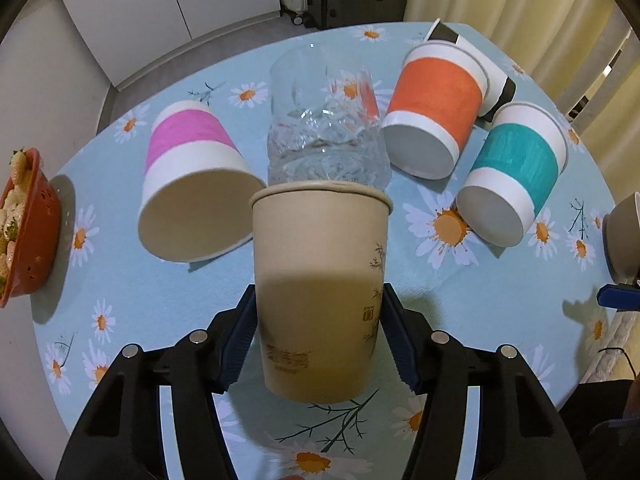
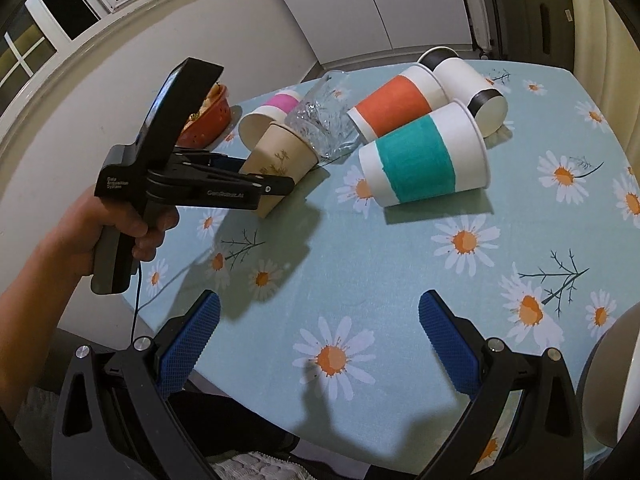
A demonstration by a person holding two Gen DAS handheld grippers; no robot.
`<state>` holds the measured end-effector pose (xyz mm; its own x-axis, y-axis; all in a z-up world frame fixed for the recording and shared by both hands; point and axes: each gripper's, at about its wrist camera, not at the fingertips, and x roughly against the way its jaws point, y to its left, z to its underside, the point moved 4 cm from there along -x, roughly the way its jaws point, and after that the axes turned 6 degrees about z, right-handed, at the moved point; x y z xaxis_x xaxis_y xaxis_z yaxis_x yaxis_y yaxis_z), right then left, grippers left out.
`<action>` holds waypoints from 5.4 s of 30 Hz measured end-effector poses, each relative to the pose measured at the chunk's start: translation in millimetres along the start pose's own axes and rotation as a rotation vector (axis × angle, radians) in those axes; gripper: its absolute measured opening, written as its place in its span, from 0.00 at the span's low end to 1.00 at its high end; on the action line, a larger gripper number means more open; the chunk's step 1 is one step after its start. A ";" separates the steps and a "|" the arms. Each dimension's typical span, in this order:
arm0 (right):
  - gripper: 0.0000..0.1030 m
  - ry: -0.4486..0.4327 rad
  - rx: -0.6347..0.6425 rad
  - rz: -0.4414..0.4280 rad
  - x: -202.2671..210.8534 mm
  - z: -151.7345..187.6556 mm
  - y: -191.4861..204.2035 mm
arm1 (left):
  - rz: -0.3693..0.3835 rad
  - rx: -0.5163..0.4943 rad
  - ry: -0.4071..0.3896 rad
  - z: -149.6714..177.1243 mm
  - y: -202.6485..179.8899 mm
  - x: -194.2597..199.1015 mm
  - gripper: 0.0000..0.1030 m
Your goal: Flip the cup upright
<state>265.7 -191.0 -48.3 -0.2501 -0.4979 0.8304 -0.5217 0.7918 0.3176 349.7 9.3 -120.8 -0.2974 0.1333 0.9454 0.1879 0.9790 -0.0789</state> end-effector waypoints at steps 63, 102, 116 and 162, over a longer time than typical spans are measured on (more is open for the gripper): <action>0.96 0.013 -0.196 -0.253 31.7 12.1 -17.5 | 0.371 0.515 -0.190 119.1 -66.9 41.2 0.67; 0.58 0.335 -0.129 -0.065 -60.9 3.4 38.9 | 0.556 0.598 -0.327 212.6 -10.3 80.4 0.67; 0.58 0.062 -0.077 -0.017 -11.7 14.4 61.7 | 0.515 0.570 -0.409 215.8 -6.6 94.9 0.67; 0.58 -0.777 0.106 0.463 -35.9 83.2 93.8 | 0.516 0.651 -0.509 226.4 19.5 107.9 0.67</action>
<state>157.9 -128.3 -86.4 -0.9125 -0.2672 0.3097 -0.2952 0.9543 -0.0463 109.3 77.7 -91.9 -0.7215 0.4707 0.5079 -0.0999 0.6550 -0.7490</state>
